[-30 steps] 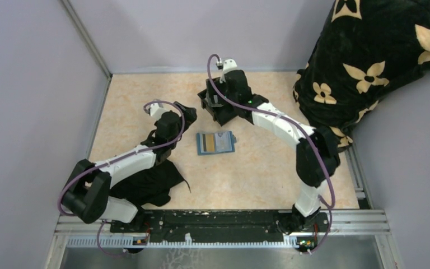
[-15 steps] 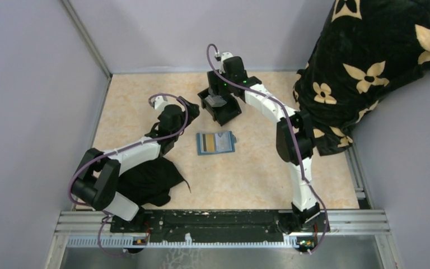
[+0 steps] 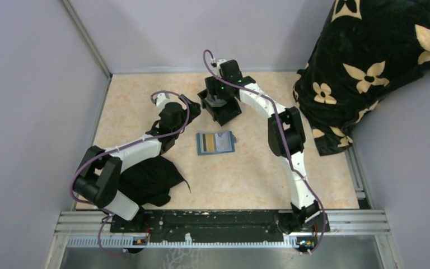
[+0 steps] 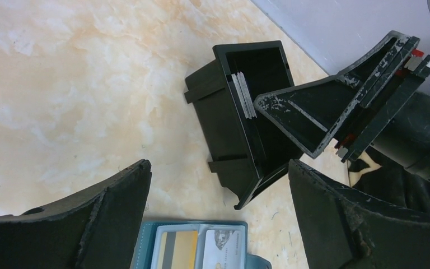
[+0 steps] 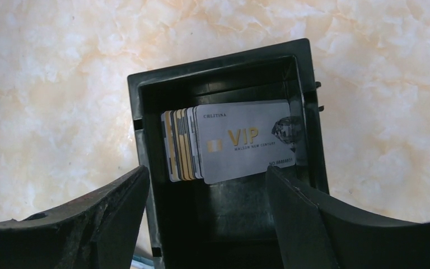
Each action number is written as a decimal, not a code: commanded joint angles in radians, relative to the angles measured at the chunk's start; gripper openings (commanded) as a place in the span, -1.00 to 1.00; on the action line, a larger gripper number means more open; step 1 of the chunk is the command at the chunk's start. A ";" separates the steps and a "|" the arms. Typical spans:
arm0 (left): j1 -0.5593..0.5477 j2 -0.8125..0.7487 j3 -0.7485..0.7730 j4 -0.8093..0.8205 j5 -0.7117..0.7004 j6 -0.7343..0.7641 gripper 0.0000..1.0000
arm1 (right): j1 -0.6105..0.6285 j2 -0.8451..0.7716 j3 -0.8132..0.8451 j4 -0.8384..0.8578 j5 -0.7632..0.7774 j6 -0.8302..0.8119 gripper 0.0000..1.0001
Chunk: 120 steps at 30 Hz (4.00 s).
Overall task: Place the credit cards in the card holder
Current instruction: Pick up the credit card from the storage box.
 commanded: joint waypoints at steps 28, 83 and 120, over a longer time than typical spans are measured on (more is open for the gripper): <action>0.025 0.061 0.029 0.075 0.030 0.018 0.92 | -0.048 0.190 0.258 -0.060 -0.135 0.026 0.16; 0.027 0.081 0.034 0.035 0.061 -0.019 0.90 | -0.031 0.096 0.198 -0.054 -0.270 0.079 -0.30; 0.028 0.080 0.034 0.043 0.077 -0.027 0.91 | -0.025 0.060 0.229 -0.147 -0.108 0.016 -0.67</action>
